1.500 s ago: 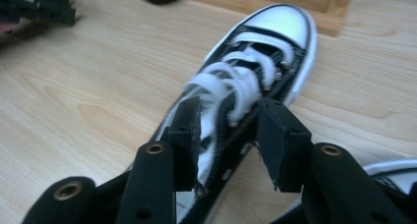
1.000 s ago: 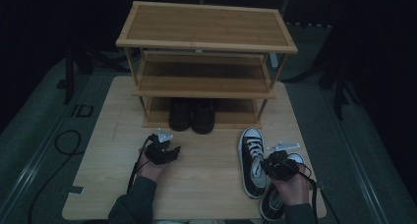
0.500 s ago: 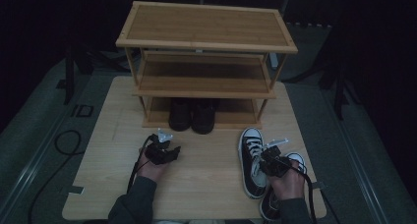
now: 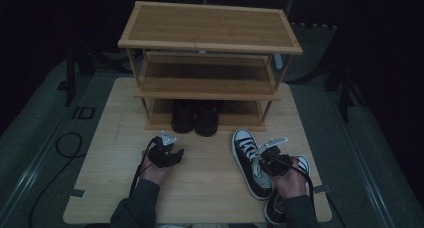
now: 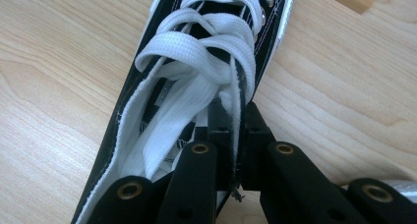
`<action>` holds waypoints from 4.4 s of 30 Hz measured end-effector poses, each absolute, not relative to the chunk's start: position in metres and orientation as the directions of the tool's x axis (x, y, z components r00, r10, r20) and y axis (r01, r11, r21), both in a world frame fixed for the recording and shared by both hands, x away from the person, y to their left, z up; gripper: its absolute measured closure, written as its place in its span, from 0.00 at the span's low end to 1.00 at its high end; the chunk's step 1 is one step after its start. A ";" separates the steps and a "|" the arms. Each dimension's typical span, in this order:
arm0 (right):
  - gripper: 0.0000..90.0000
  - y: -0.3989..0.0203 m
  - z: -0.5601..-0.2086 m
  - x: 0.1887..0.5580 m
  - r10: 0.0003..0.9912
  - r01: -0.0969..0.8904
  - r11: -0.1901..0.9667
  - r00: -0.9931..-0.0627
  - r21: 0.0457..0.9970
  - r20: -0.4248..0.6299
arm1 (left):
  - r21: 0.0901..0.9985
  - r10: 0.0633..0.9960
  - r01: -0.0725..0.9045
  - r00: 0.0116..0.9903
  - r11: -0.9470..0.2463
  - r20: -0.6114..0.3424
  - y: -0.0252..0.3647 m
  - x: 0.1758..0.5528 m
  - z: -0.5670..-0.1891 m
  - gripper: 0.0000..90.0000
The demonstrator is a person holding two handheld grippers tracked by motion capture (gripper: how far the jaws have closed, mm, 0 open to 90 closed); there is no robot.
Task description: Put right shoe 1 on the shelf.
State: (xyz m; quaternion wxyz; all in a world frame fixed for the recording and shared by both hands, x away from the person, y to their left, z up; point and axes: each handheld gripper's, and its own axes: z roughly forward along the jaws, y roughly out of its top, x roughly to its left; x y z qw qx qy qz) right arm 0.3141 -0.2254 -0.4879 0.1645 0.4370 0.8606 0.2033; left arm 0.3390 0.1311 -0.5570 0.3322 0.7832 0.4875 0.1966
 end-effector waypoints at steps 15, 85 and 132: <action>0.97 -0.212 -0.488 0.324 0.754 0.648 0.548 -0.656 0.529 0.023 | 0.712 0.893 0.633 0.449 -0.305 -0.017 0.131 0.339 -0.557 0.55; 0.98 -0.199 -0.460 0.339 0.665 0.595 0.632 -0.746 0.497 0.047 | 0.713 0.890 0.630 0.455 -0.309 -0.016 0.131 0.340 -0.557 0.55; 0.98 -0.192 -0.381 0.364 0.583 0.480 0.659 -0.812 0.579 0.011 | 0.718 0.893 0.626 0.451 -0.304 -0.015 0.130 0.340 -0.558 0.54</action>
